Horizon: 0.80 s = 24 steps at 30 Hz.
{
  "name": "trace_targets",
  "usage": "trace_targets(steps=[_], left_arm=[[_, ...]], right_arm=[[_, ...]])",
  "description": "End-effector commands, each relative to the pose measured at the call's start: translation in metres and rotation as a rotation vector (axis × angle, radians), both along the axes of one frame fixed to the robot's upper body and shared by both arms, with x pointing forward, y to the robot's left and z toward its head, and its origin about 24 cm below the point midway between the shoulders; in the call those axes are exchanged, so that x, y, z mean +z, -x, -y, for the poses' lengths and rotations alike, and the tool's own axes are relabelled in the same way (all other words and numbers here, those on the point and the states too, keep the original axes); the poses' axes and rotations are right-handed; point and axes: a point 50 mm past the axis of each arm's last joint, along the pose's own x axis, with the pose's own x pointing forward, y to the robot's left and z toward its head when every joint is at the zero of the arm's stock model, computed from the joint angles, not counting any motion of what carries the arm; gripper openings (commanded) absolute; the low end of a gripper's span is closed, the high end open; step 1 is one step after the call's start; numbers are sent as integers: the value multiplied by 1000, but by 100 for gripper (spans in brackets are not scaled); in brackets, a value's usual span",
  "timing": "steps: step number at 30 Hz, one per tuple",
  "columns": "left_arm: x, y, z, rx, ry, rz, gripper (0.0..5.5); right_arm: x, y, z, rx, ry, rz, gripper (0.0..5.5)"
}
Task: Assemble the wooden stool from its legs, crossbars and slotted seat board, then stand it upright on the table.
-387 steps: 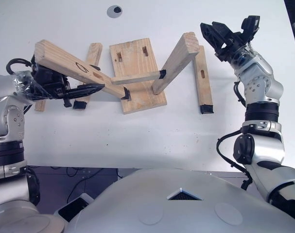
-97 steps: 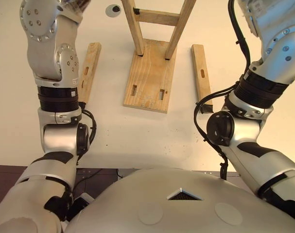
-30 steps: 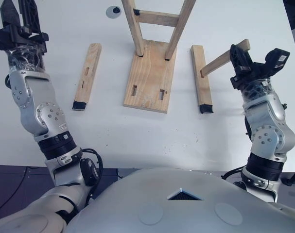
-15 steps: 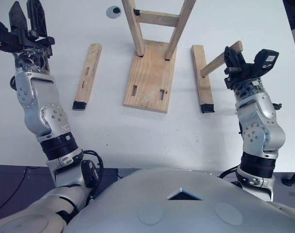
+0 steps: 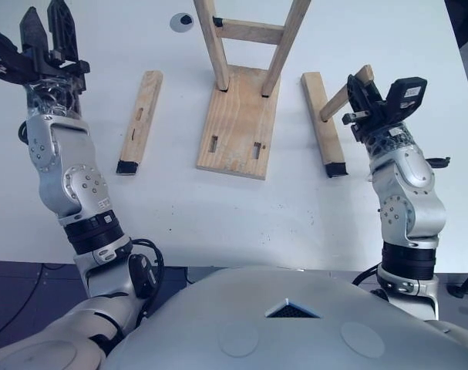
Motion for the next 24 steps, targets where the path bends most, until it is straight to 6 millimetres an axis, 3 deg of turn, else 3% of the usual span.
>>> trace_targets(steps=[1,8,14,18,24], left_arm=[[-5,-1,-1,-2,3,-32,266],[-6,-3,0,-12,-3,-39,266],[-7,-2,0,-7,1,-42,266],[-7,-1,3,3,8,-29,266],[-14,2,8,10,29,-40,266]], right_arm=[[-47,19,13,-68,67,-290,38],[-57,25,13,-80,46,-335,38],[-35,20,15,-19,83,-230,38],[-18,20,23,25,79,-228,124],[-22,31,31,86,112,-357,224]])
